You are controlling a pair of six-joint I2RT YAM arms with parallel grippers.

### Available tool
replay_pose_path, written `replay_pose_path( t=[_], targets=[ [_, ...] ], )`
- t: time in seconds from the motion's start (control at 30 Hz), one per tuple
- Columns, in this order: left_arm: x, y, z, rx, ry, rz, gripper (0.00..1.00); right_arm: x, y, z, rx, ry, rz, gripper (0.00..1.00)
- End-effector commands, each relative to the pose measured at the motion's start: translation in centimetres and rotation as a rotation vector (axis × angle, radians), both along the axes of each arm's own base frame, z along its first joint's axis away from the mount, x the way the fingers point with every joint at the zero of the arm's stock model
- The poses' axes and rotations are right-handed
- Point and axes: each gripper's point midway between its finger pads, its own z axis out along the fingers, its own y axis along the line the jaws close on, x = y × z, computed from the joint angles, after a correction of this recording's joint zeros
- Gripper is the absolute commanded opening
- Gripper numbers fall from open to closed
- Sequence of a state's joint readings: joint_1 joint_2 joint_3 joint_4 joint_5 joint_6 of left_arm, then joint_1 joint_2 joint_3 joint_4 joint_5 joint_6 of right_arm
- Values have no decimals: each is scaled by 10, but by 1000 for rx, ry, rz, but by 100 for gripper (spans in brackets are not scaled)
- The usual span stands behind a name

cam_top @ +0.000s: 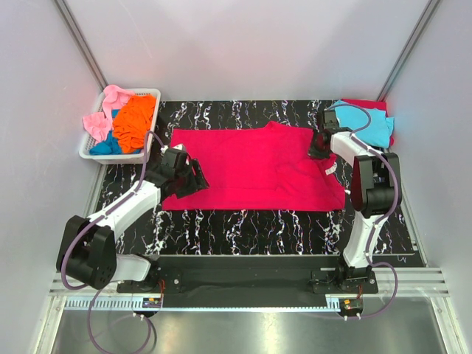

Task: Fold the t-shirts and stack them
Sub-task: Fold the tshirt

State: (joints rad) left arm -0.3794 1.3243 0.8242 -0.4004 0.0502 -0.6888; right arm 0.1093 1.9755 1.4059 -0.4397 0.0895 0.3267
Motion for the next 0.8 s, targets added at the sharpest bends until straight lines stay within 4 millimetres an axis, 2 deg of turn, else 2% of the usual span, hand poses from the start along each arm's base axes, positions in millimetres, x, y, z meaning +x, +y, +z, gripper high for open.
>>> replay_pose_path(
  t=[0.0, 0.3, 0.5, 0.77],
  targets=[
    [6, -5, 9, -27, -42, -11, 67, 4, -5, 29, -9, -62, -21, 0],
    [7, -5, 10, -28, -47, -14, 67, 12, -13, 35, -51, -79, -44, 0],
    [9, -6, 10, -23, -46, -15, 67, 17, -27, 45, -111, -113, -109, 0],
    [12, -7, 9, -19, -39, -20, 67, 28, -25, 39, -103, -115, -103, 0]
  ],
)
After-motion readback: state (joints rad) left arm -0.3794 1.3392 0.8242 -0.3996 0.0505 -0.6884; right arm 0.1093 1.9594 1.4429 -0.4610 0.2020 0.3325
